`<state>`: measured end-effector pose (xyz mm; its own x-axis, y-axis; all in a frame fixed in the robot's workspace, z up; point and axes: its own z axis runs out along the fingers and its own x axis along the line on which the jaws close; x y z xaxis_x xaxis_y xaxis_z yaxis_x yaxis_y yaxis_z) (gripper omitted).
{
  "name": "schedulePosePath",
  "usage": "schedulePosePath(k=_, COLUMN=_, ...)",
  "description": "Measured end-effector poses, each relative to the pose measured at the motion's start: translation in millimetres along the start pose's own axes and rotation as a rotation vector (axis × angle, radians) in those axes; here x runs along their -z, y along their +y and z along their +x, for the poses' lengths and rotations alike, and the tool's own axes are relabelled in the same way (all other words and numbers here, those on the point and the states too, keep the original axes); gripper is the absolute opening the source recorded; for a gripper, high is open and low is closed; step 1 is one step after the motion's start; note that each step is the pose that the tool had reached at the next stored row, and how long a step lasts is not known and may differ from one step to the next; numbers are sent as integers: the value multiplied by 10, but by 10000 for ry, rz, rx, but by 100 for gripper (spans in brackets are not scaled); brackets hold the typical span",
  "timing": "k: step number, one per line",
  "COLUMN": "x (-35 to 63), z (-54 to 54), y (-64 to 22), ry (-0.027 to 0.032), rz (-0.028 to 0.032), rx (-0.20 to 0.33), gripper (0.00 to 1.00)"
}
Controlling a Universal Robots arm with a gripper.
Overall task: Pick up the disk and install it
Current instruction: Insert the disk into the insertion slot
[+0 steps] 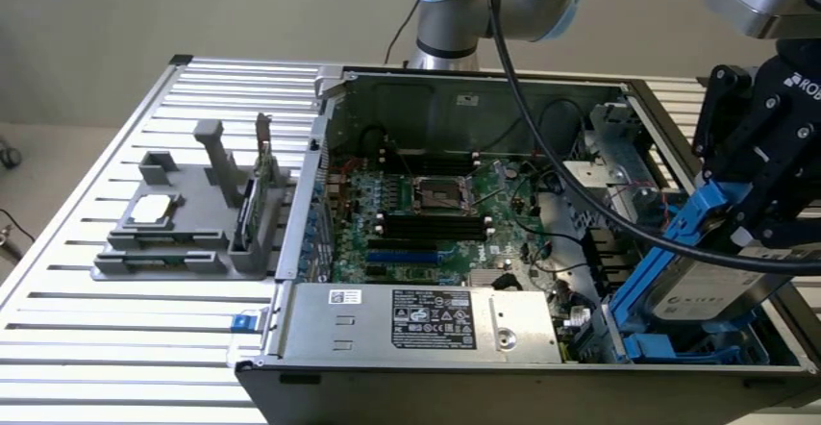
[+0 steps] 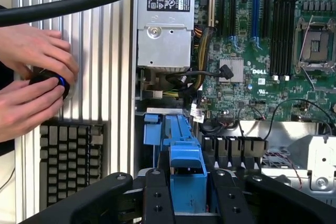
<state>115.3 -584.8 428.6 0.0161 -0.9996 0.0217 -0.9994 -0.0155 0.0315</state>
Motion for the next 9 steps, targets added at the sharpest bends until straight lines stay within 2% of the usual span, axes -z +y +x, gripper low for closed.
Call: schedulePosePath(k=9, x=-47, z=-1, y=-1, ry=-6, rz=-4, rx=-148, gripper=33)
